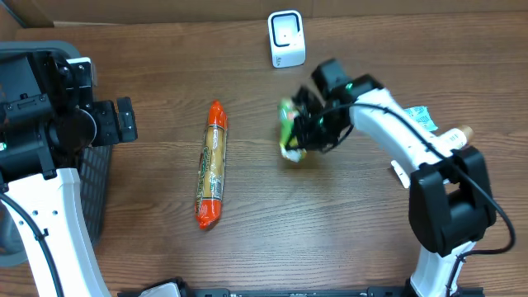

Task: Scan the item barcode

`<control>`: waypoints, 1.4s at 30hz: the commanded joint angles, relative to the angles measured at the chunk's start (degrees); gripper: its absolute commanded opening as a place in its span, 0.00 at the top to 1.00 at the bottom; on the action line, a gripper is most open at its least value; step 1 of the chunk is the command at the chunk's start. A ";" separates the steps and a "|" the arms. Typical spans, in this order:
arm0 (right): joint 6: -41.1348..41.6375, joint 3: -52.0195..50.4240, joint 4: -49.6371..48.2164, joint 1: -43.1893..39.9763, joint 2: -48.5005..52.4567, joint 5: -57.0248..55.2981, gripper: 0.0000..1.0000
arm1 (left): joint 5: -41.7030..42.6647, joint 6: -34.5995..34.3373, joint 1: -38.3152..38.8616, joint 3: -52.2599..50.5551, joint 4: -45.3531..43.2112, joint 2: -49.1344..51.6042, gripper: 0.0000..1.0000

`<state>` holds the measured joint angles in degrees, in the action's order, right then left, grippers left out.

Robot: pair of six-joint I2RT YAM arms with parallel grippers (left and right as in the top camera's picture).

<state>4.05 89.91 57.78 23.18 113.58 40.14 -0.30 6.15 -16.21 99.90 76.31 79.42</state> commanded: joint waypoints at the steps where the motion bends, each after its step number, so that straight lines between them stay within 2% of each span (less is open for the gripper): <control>1: -14.88 5.20 -0.22 -2.60 -4.33 26.71 0.96 | -0.28 0.92 0.11 0.44 -0.02 -0.02 0.01; 7: -18.05 6.97 -0.50 -6.69 -4.52 39.76 0.96 | -0.28 0.92 0.11 0.44 -0.04 -0.02 0.00; 17: -18.01 6.97 -0.22 -9.18 -7.15 38.91 0.96 | -0.28 0.92 0.11 0.44 -0.04 -0.02 0.00; 26: -16.90 6.99 3.32 -9.14 -9.55 28.89 0.96 | -0.28 0.92 0.11 0.44 -0.04 -0.02 0.00; 31: -9.22 8.68 4.92 -8.52 -9.66 15.17 0.97 | -0.28 0.90 0.11 0.44 -0.02 -0.02 0.00; 34: -5.05 13.55 6.56 -7.52 -9.64 4.42 0.97 | -0.28 0.92 0.11 0.44 -0.02 -0.02 0.01; 39: -0.52 27.06 9.31 -3.39 -9.35 -23.32 0.97 | -0.28 0.92 0.11 0.44 -0.04 -0.02 0.00; 42: -0.63 31.45 8.37 0.83 -8.83 -40.06 0.97 | -0.28 0.92 0.11 0.44 -0.04 -0.02 0.00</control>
<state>1.74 116.57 67.22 20.32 106.76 22.09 -0.30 6.17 -16.21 99.90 76.31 79.42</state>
